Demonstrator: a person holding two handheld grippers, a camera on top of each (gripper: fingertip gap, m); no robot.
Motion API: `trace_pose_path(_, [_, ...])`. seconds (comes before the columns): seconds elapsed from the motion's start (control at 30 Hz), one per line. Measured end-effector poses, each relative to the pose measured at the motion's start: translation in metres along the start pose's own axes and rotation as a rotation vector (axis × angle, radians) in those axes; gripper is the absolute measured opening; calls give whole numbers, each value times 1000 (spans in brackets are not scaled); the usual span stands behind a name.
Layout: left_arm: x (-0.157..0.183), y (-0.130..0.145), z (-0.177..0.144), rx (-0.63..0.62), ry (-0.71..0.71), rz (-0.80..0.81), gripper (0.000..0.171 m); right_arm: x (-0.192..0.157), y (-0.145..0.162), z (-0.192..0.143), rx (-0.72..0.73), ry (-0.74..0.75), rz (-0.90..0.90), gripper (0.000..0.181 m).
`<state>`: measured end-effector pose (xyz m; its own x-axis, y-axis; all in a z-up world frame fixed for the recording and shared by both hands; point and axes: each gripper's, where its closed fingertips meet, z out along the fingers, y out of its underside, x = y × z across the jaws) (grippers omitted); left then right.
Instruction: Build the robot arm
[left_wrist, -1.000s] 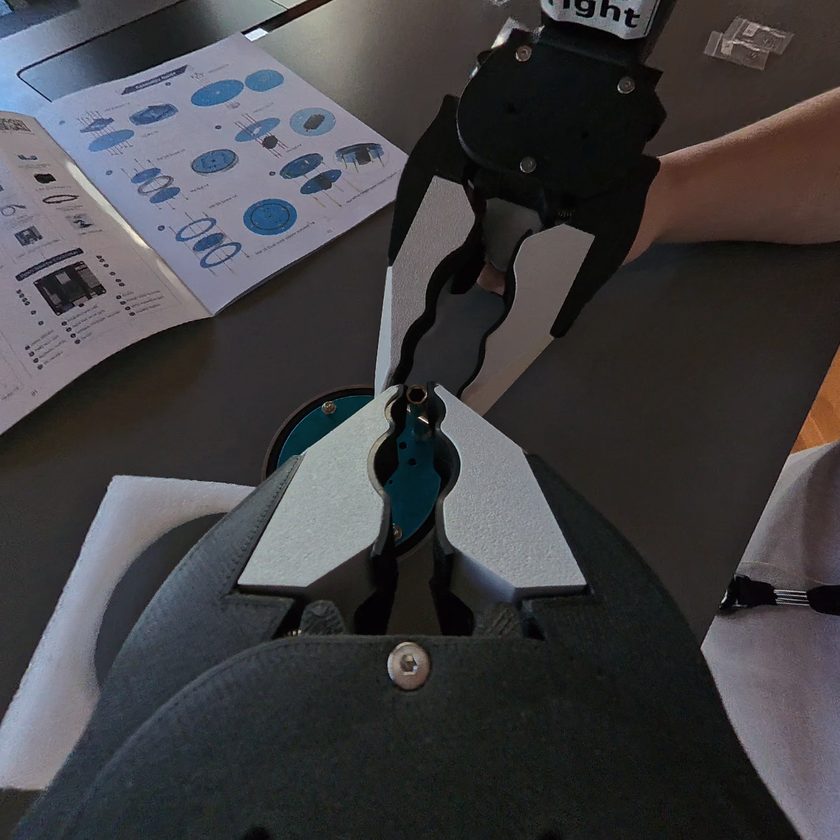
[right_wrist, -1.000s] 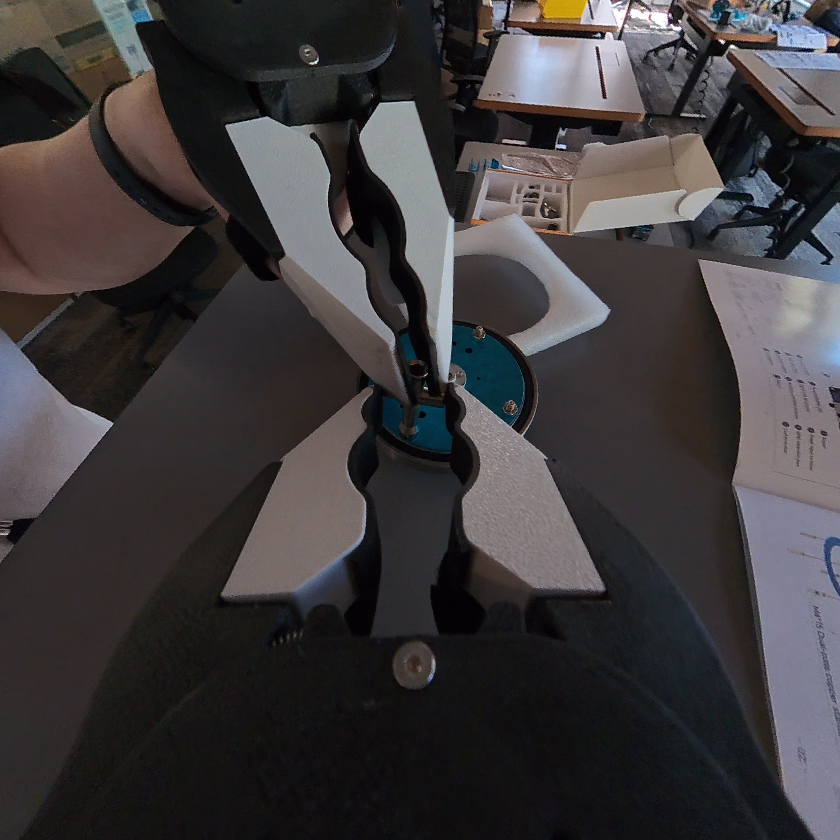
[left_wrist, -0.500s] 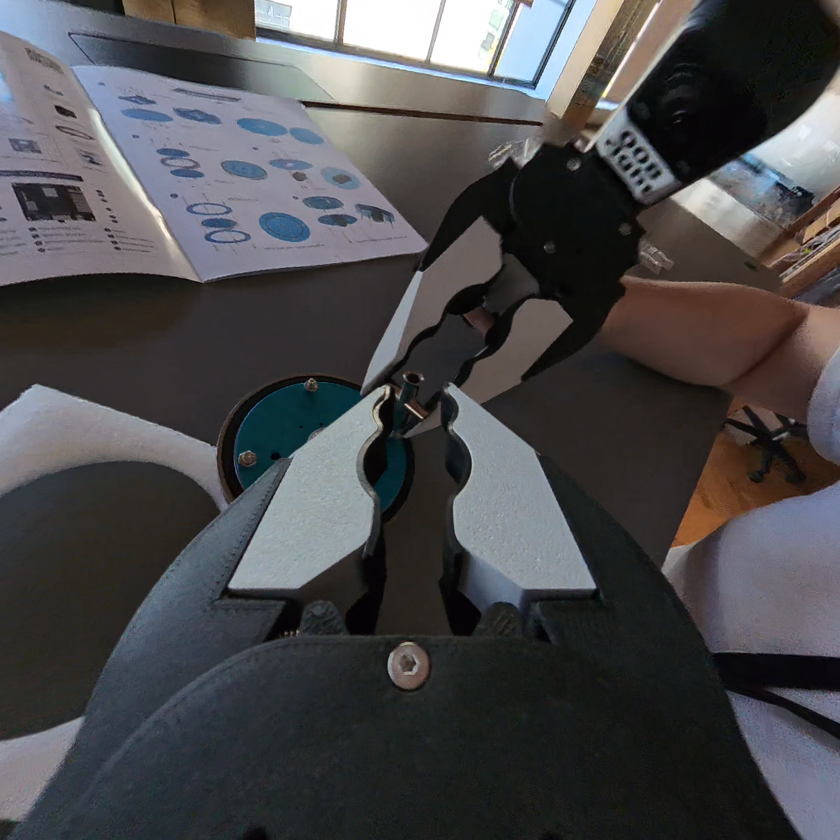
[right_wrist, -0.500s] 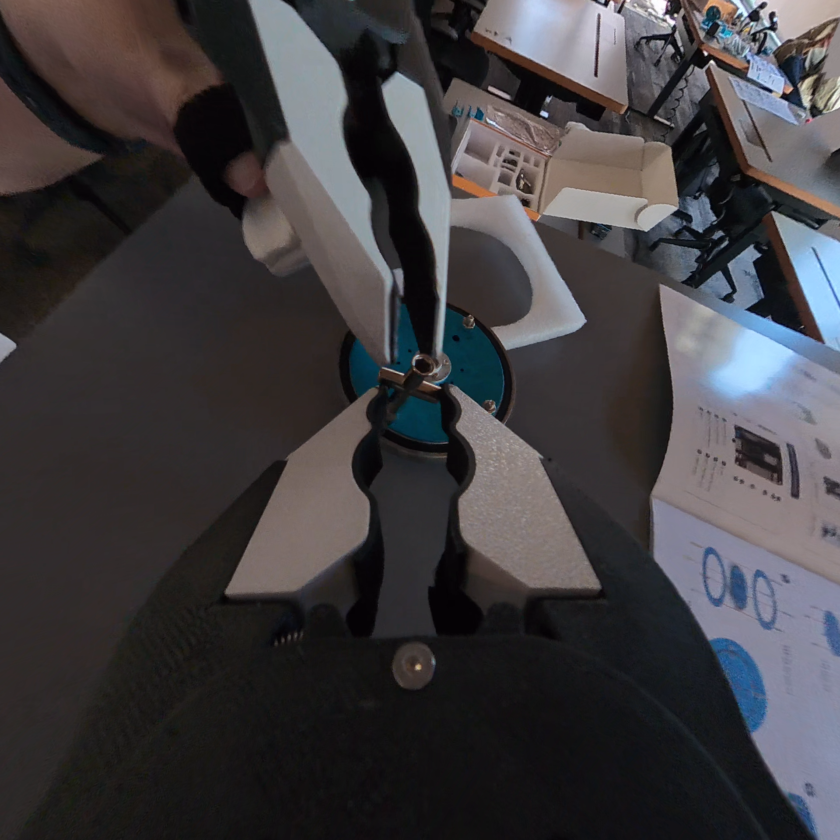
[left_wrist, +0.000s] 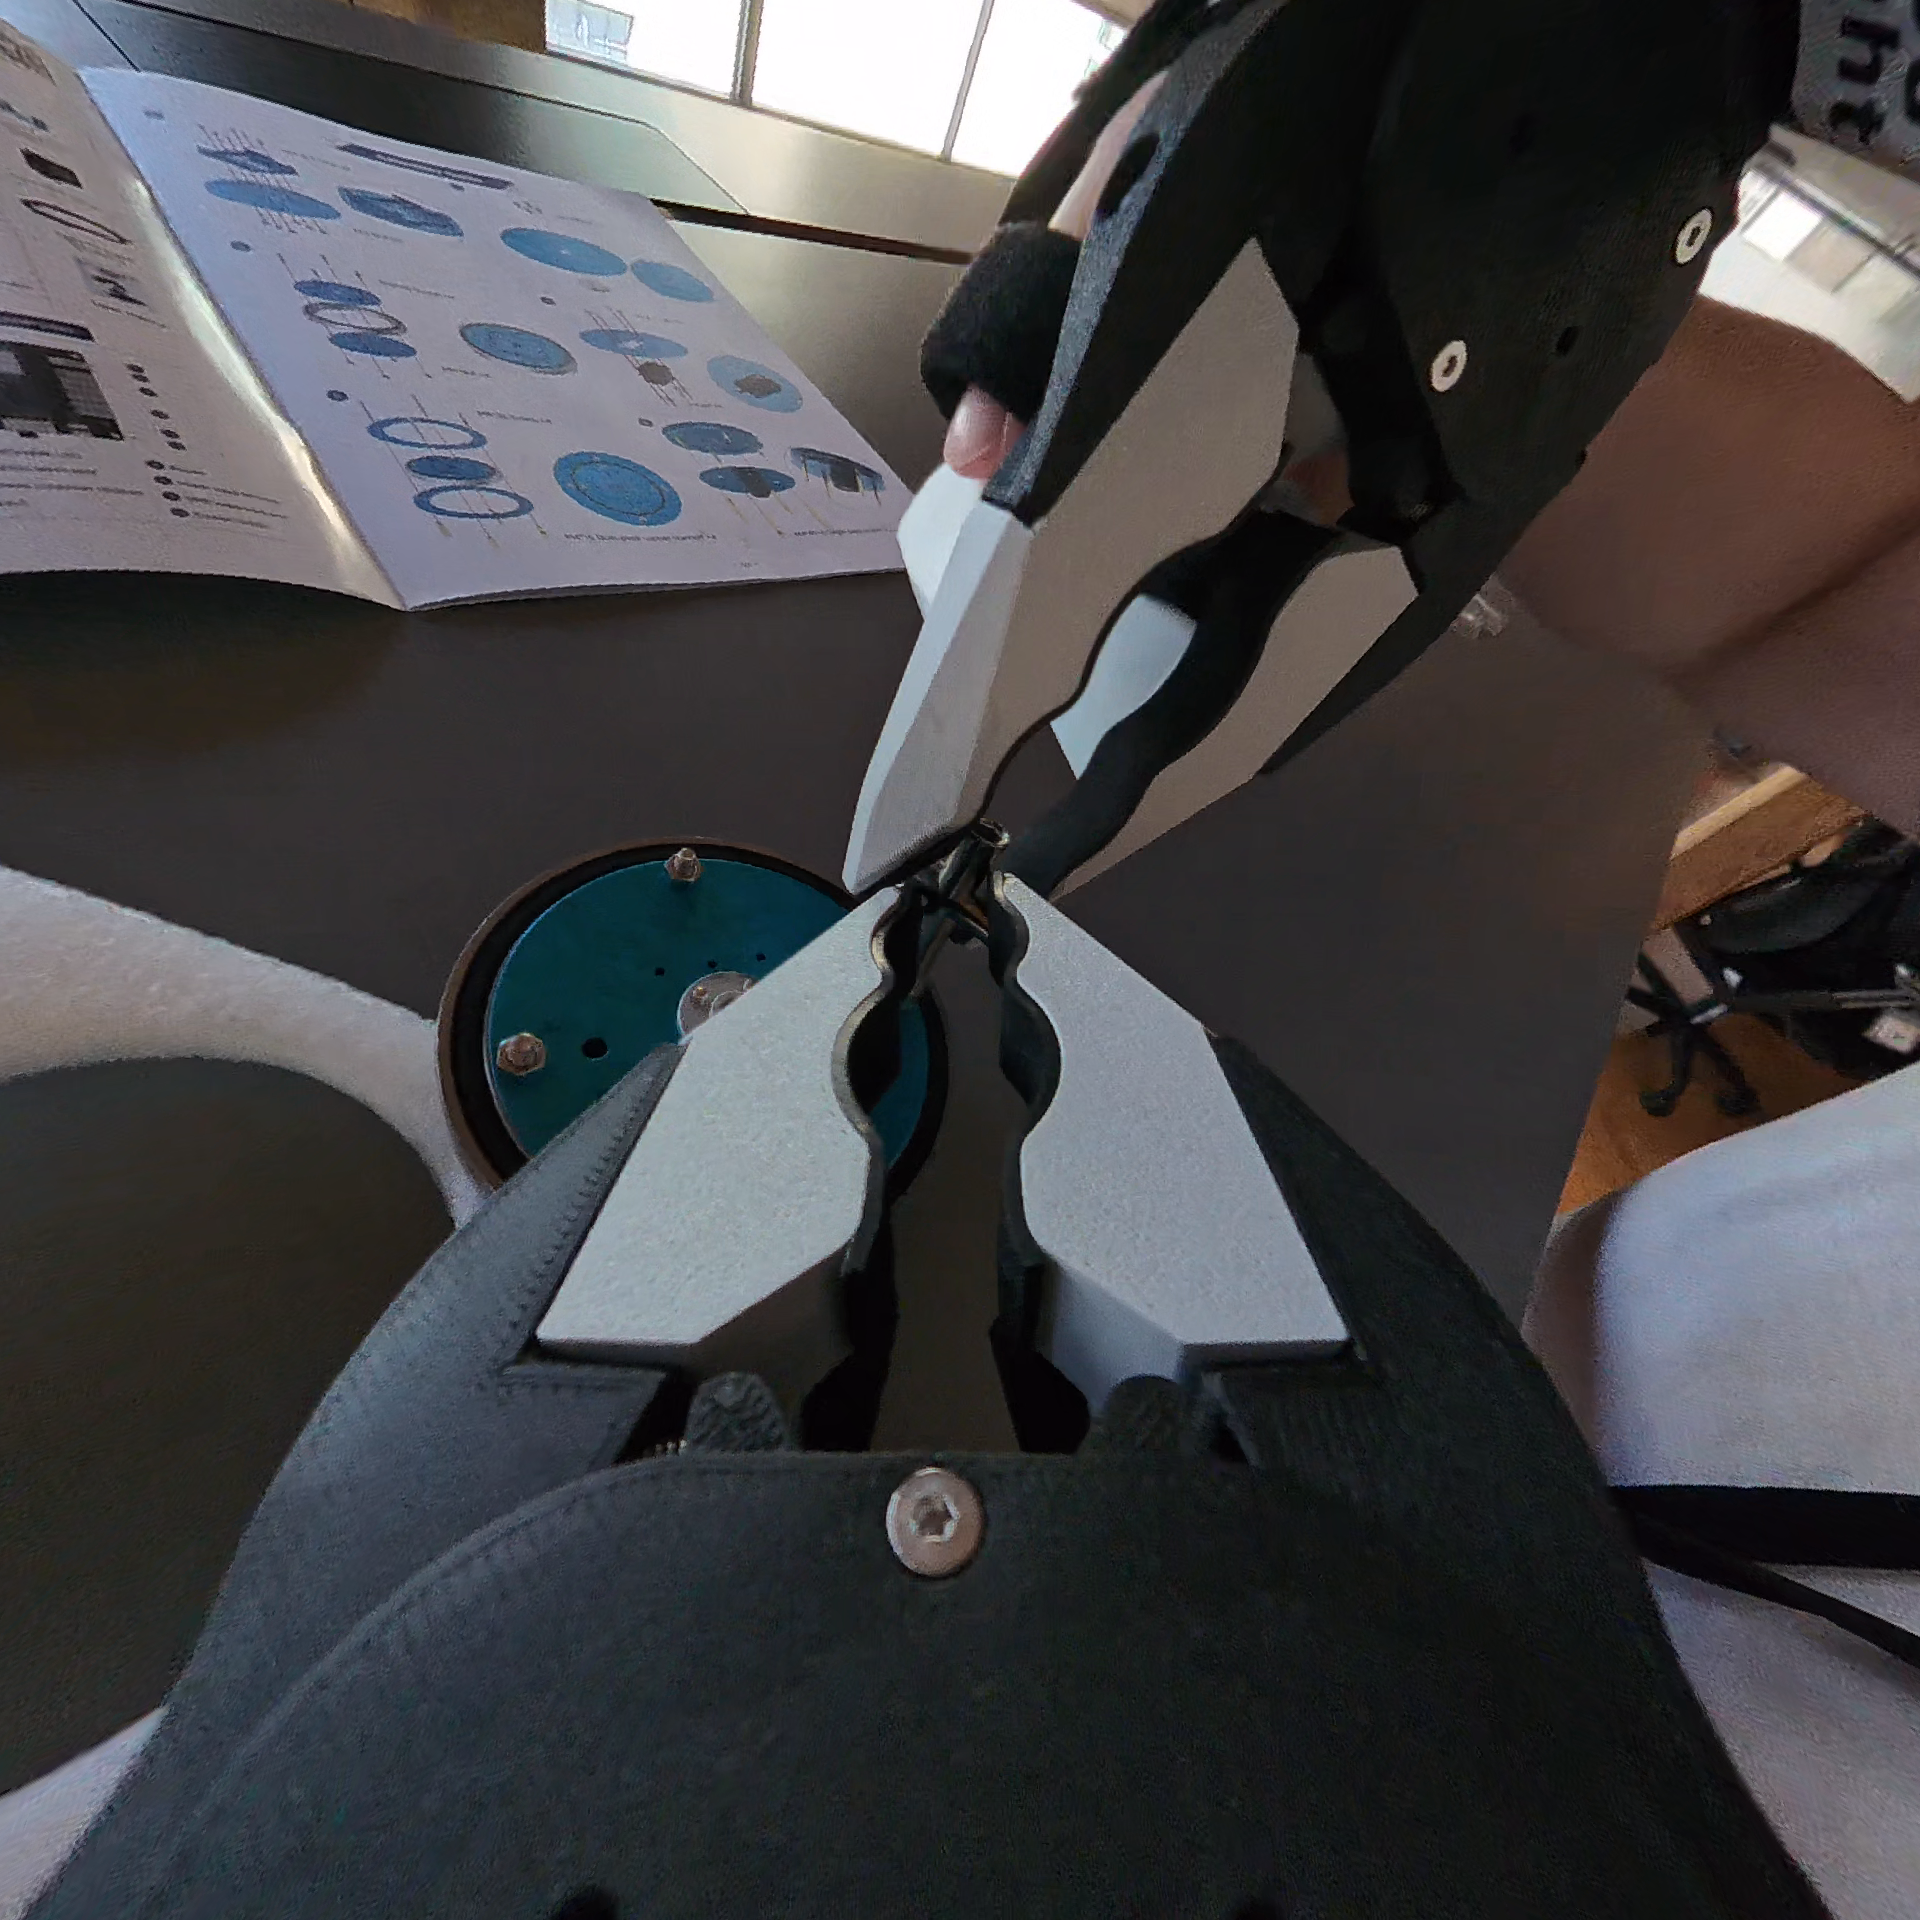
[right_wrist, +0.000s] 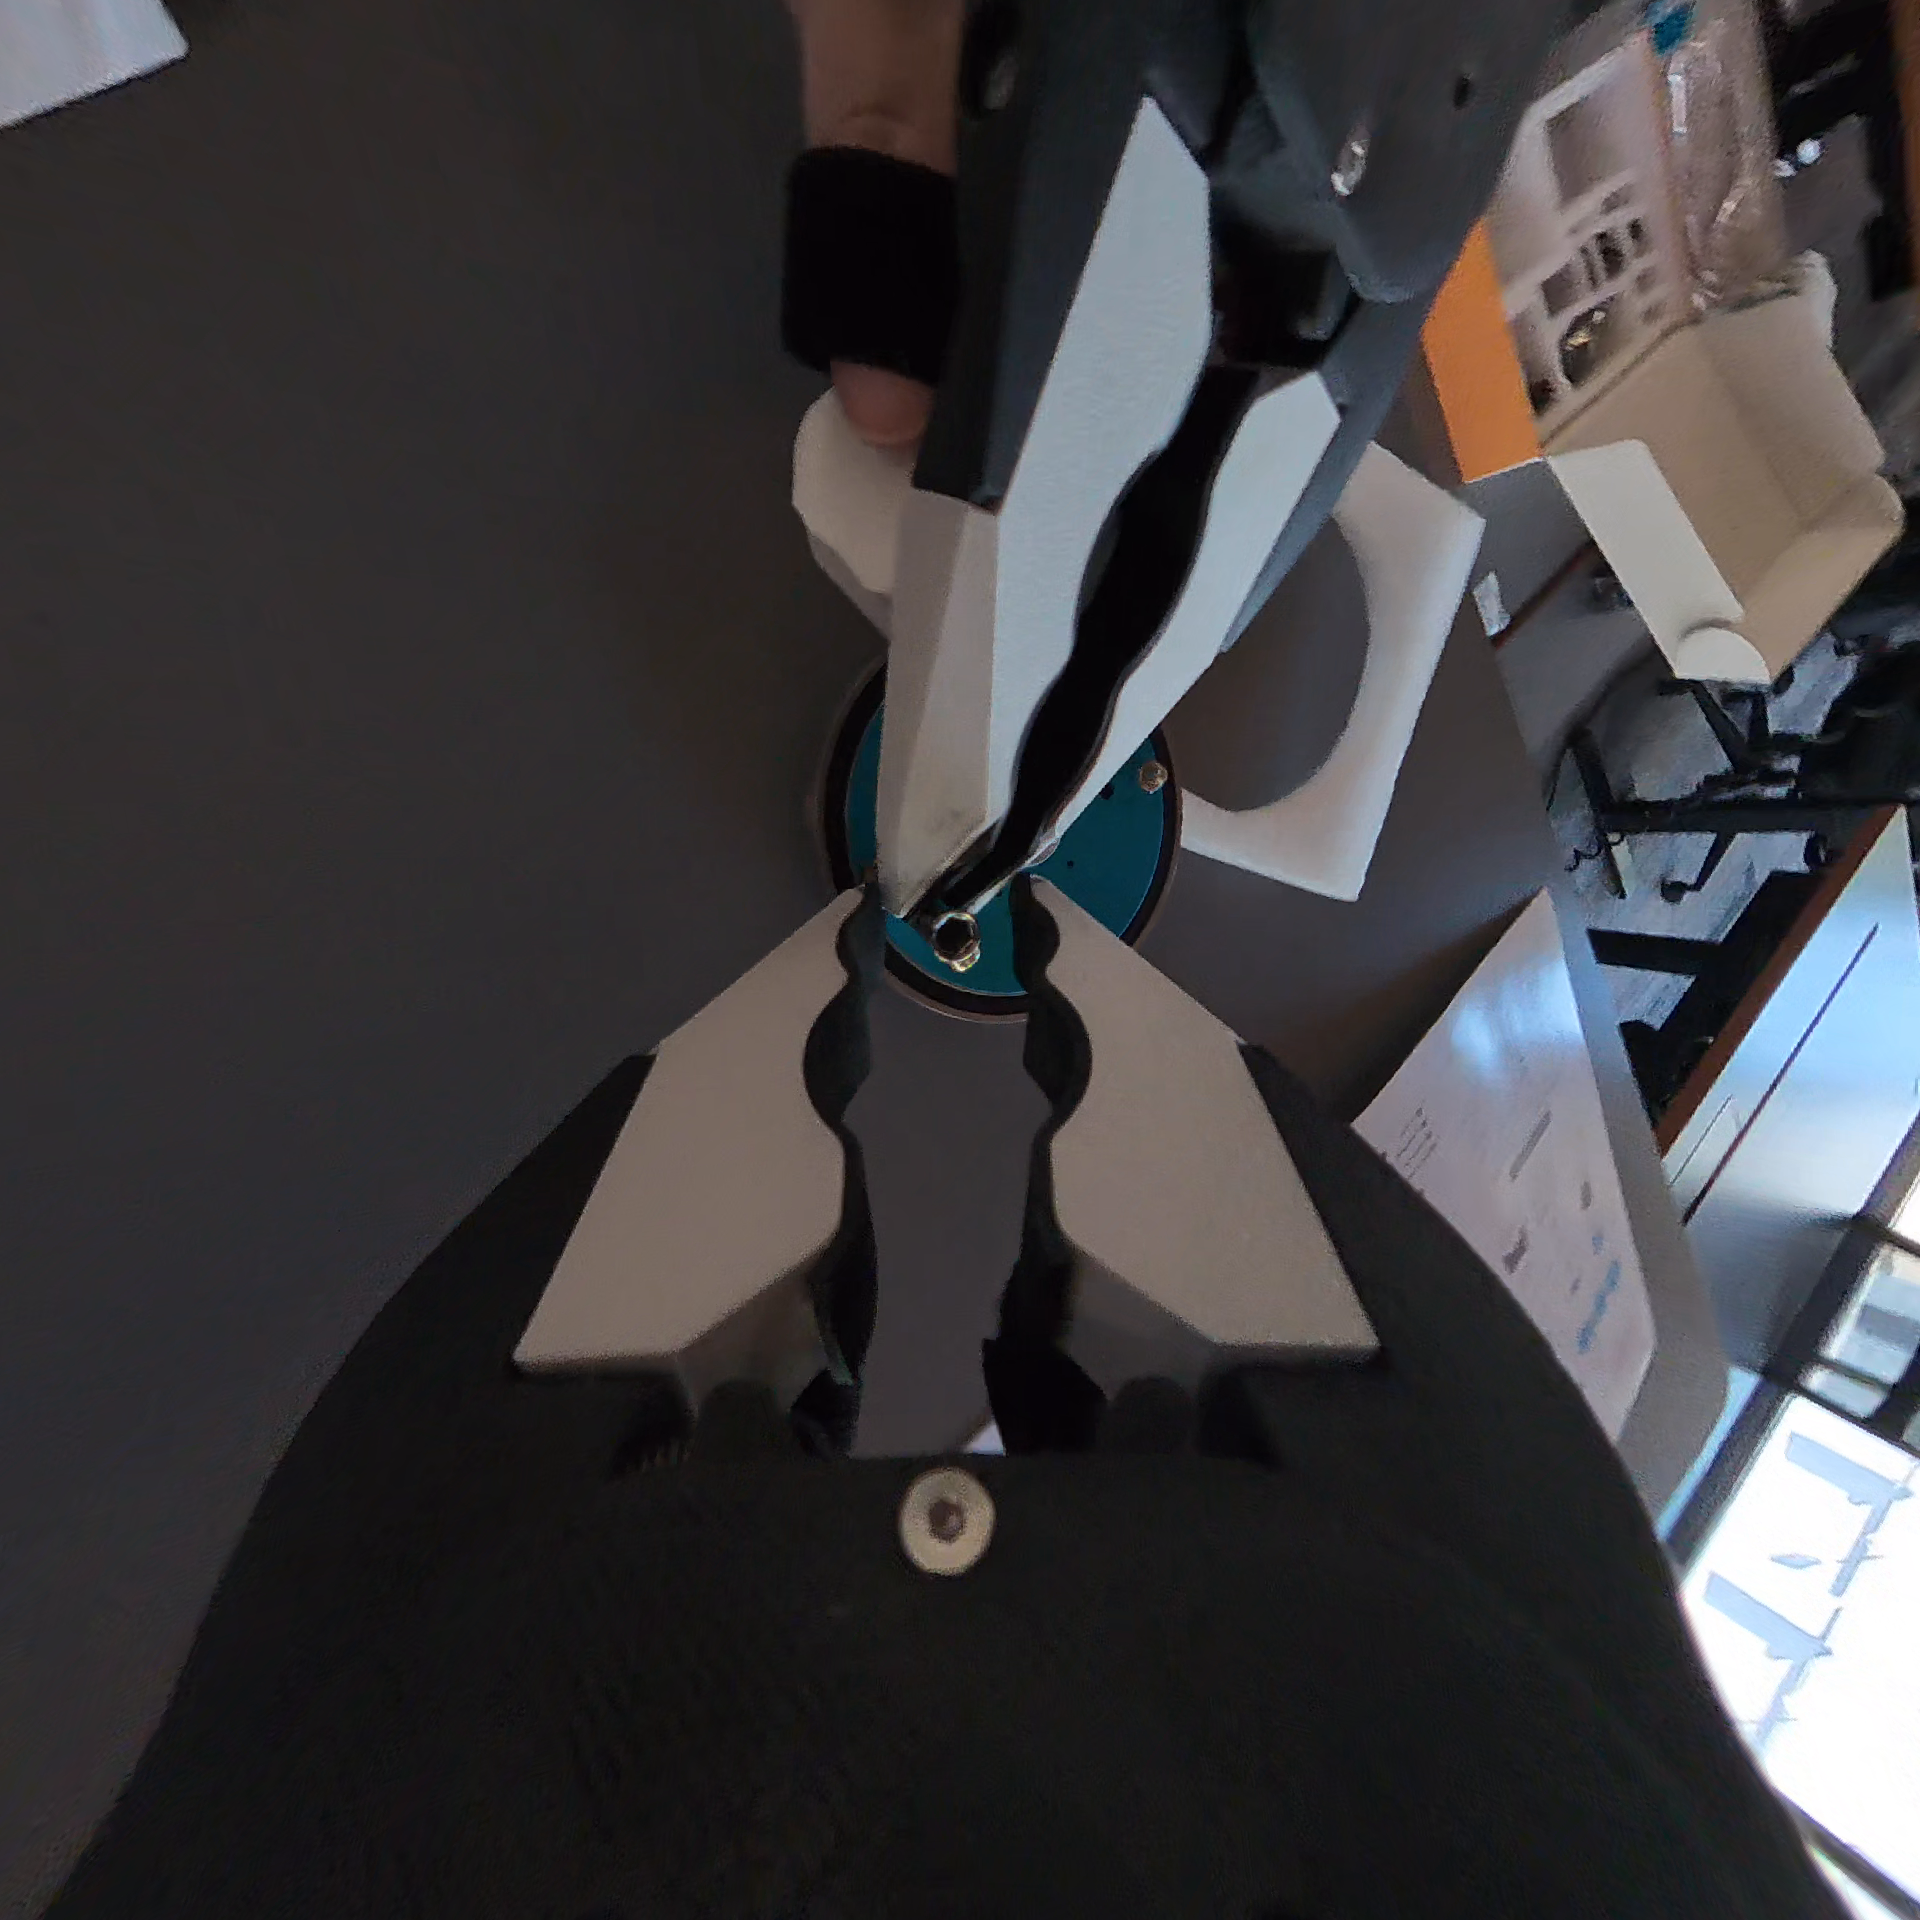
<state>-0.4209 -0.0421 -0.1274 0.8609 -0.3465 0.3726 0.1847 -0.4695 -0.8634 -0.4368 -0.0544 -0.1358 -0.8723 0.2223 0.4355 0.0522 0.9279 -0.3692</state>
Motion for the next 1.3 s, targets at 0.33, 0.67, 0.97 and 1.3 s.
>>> trace_pose_path(0.33, [-13, 5, -71, 186, -81, -73, 16, -6, 5, 2, -246, -197, -263, 10])
trace_pose_path(0.67, [-9, 7, -73, 184, -105, -32, 17, -4, 11, 7, -305, -237, -363, 10])
trace_pose_path(0.97, [-21, 31, -59, -22, -397, 282, 57, -9, 6, 6, -308, -242, -390, 9])
trace_pose_path(1.3, [-5, 29, -61, 51, -439, 264, 34, -6, 12, 9, -320, -289, -343, 10])
